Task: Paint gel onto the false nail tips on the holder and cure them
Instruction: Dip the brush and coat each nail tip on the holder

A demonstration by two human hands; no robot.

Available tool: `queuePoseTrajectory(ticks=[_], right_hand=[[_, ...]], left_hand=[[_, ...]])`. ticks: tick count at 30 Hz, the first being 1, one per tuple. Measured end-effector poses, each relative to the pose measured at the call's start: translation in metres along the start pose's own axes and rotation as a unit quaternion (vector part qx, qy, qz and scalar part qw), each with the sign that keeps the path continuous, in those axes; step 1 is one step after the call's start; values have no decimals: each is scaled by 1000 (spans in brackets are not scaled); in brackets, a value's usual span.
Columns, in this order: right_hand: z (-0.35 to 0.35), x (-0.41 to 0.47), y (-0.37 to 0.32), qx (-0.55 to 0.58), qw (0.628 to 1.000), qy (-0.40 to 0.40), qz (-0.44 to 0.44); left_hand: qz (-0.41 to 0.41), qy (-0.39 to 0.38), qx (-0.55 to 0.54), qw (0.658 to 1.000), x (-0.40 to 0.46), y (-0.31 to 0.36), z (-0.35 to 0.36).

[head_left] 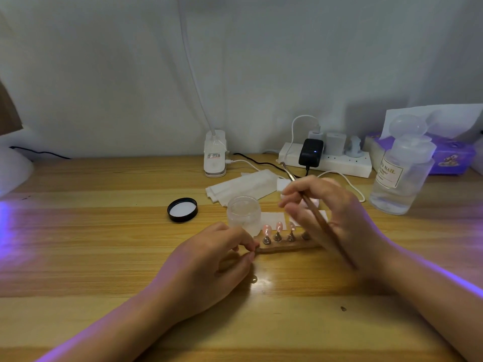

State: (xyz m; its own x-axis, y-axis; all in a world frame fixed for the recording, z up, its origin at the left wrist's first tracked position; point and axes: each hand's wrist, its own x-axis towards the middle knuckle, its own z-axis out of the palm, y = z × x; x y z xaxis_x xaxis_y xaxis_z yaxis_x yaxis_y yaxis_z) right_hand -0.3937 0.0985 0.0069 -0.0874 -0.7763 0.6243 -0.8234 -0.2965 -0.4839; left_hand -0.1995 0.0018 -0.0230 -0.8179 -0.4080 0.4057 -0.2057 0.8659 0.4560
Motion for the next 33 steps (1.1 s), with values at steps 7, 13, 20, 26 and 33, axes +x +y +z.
queuePoseTrajectory(ticks=[7,13,20,26,33], right_hand=[[-6,33,-15,206,967,74,128],[6,69,-8,107,979,-61,162],[28,84,-8,73,965,-184,171],[27,87,-9,88,965,-189,161],[23,84,-7,98,972,-142,161]], left_hand=[[15,22,-3,1000,-1,3,-6],[39,37,-6,999,-1,2,-8],[37,49,-16,998,-1,-2,-9],[37,60,-29,997,-1,-4,-11],[43,67,-29,996,0,-7,-12]])
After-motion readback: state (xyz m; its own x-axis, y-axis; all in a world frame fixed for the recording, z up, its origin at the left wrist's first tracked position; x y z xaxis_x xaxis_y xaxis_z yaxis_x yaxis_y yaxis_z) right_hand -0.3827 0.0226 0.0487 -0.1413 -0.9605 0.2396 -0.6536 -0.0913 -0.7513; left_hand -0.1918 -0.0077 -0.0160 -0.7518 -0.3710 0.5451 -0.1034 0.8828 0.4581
